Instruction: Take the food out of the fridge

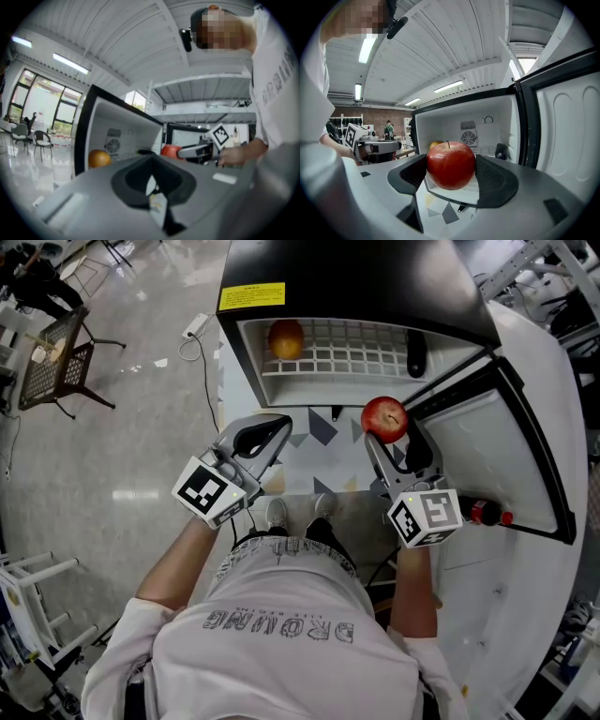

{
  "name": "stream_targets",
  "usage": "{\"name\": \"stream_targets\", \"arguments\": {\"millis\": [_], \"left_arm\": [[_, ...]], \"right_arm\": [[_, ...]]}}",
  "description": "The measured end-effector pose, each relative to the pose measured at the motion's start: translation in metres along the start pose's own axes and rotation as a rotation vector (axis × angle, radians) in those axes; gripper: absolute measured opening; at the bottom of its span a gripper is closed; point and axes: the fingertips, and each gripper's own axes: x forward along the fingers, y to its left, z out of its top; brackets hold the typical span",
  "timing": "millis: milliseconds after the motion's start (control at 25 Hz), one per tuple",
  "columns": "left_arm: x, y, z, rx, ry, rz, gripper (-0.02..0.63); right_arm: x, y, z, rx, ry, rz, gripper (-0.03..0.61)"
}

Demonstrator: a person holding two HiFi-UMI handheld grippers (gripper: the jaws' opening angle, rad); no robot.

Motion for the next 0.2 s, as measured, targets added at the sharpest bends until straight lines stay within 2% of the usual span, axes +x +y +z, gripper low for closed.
{"name": "stream_targets", "arguments": {"millis": [200], "left_arm": [[0.0007, -0.0024, 0.0004, -0.001, -0.002, -0.003, 0.006]], "right_arm": [[-0.0003, 0.0005, 0.0011, -0.002, 0.000, 0.004, 0.304]]}}
